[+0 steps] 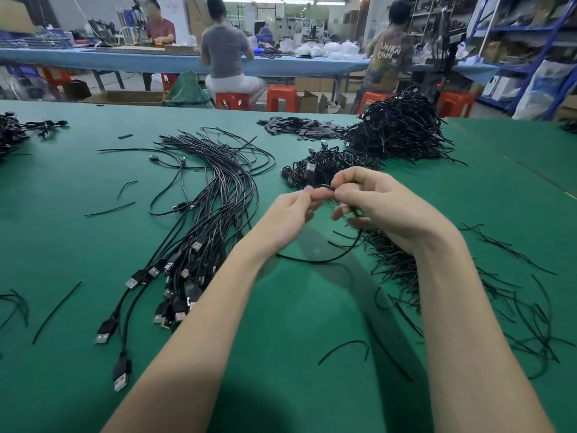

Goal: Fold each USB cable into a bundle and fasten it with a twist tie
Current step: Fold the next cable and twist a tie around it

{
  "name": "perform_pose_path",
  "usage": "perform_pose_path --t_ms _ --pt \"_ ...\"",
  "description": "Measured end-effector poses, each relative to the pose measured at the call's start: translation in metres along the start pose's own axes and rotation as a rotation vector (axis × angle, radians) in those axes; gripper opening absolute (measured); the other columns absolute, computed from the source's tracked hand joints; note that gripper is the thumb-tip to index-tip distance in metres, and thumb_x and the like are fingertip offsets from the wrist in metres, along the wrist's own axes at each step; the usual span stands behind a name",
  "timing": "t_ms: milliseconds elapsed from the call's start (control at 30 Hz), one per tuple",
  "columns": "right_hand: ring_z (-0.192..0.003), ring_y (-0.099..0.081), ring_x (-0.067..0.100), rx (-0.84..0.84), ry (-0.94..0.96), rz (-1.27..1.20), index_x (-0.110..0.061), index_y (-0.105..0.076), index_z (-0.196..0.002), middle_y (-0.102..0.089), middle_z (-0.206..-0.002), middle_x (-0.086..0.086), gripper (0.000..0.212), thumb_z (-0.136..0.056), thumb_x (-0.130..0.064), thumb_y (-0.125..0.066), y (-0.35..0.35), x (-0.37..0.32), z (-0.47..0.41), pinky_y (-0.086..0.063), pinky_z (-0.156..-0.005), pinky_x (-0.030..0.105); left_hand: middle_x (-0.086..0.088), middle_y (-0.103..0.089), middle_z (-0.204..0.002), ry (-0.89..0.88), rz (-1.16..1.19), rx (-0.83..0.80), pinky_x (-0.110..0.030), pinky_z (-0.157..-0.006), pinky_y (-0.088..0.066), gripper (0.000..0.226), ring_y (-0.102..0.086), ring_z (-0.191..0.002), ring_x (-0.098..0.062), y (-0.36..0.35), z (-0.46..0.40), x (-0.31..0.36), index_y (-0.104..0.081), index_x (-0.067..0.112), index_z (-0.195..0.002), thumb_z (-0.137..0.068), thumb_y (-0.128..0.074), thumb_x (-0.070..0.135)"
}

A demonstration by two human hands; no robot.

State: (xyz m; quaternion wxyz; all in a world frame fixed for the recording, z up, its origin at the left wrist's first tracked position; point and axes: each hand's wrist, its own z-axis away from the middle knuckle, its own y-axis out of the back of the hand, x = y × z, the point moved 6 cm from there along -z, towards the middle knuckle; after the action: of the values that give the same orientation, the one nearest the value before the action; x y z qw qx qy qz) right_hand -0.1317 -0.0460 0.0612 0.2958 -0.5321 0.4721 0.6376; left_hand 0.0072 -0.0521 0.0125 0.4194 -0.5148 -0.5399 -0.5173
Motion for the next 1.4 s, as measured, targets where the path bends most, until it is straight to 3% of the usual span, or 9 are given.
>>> perform_pose_path --t_ms 200,300,400,500,800,933,1033,1167,1400 --pt "-0.068 -0.073 0.017 -0.447 -0.304 0.096 -0.013 -0.050 -0.099 -0.076 -0.081 0.006 0.023 -0.108 -0.034 -0.048 -0.048 0.034 0.011 -0.041 -0.045 0.017 -0.019 -0.062 -0.134 0.048 0.703 0.071 -0.031 -0.100 -0.053 0.051 -0.062 -0.123 -0.025 0.011 -0.001 0.006 -0.055 -0.001 -0.130 -0.111 -0.020 0.029" --pt "-0.049 -0.059 0.007 -0.366 -0.428 0.241 -0.017 -0.053 -0.085 -0.066 -0.061 -0.002 0.040 -0.098 -0.054 -0.056 -0.044 0.062 0.005 -0.027 -0.041 0.018 -0.016 -0.068 -0.126 0.063 0.911 -0.089 -0.028 -0.082 -0.060 0.051 -0.070 -0.107 -0.023 0.018 0.008 0.014 -0.064 0.000 -0.122 -0.110 -0.023 0.029" --pt "-0.046 -0.039 0.010 -0.050 -0.353 0.275 -0.020 -0.062 -0.074 -0.058 -0.057 -0.005 0.042 -0.083 -0.060 -0.073 -0.019 0.065 -0.009 -0.022 -0.045 0.024 -0.013 -0.071 -0.121 0.097 0.826 -0.206 -0.022 -0.065 -0.058 0.051 -0.074 -0.082 -0.014 0.020 0.017 0.017 -0.075 0.006 -0.109 -0.108 -0.030 0.029" --pt "-0.045 -0.043 0.007 0.260 -0.107 0.027 -0.019 -0.061 -0.078 -0.057 -0.050 -0.010 0.024 -0.089 -0.035 -0.075 0.003 0.049 -0.014 -0.031 -0.041 0.015 -0.012 -0.074 -0.110 0.122 0.588 -0.307 -0.019 -0.061 -0.054 0.053 -0.072 -0.070 -0.011 0.013 0.022 0.016 -0.080 0.010 -0.098 -0.107 -0.031 0.030" --pt "-0.048 -0.055 -0.005 0.494 0.118 0.115 -0.024 -0.062 -0.088 -0.072 -0.065 -0.006 0.007 -0.093 -0.027 -0.066 0.007 0.007 -0.011 -0.038 -0.049 0.009 -0.012 -0.073 -0.115 0.120 0.143 -0.271 -0.026 -0.086 -0.057 0.045 -0.071 -0.107 -0.025 0.002 0.012 0.005 -0.067 0.002 -0.114 -0.110 -0.029 0.027" --pt "-0.053 -0.055 0.003 0.177 0.083 -0.097 -0.019 -0.061 -0.094 -0.071 -0.074 -0.006 0.004 -0.098 -0.019 -0.061 -0.017 0.001 -0.013 -0.042 -0.049 0.019 -0.011 -0.072 -0.111 0.044 0.090 -0.025 -0.031 -0.098 -0.053 0.039 -0.069 -0.105 -0.020 0.009 0.002 0.001 -0.065 0.004 -0.114 -0.110 -0.032 0.024" --pt "-0.057 -0.054 0.013 -0.166 0.010 -0.201 -0.012 -0.060 -0.098 -0.069 -0.079 0.003 0.010 -0.099 -0.003 -0.057 -0.034 0.011 -0.008 -0.046 -0.051 0.020 -0.017 -0.070 -0.108 0.032 0.505 0.043 -0.028 -0.089 -0.056 0.044 -0.070 -0.092 -0.020 0.013 0.001 0.004 -0.062 -0.001 -0.117 -0.110 -0.027 0.024" --pt "-0.062 -0.054 0.017 -0.448 -0.239 -0.087 -0.010 -0.055 -0.094 -0.067 -0.081 0.008 0.013 -0.099 0.001 -0.057 -0.038 0.051 0.007 -0.047 -0.060 0.023 -0.023 -0.064 -0.128 0.030 0.966 -0.103 -0.031 -0.093 -0.057 0.052 -0.066 -0.115 -0.031 0.015 0.005 0.016 -0.062 -0.007 -0.121 -0.110 -0.024 0.026" --pt "-0.046 -0.042 0.006 0.046 -0.250 0.339 -0.021 -0.069 -0.087 -0.063 -0.061 -0.010 0.024 -0.083 -0.042 -0.080 0.002 0.058 -0.009 -0.033 -0.047 0.020 -0.013 -0.070 -0.122 0.086 0.594 -0.387 -0.012 -0.054 -0.049 0.046 -0.068 -0.065 -0.005 0.018 0.021 0.015 -0.078 0.011 -0.109 -0.103 -0.037 0.032"
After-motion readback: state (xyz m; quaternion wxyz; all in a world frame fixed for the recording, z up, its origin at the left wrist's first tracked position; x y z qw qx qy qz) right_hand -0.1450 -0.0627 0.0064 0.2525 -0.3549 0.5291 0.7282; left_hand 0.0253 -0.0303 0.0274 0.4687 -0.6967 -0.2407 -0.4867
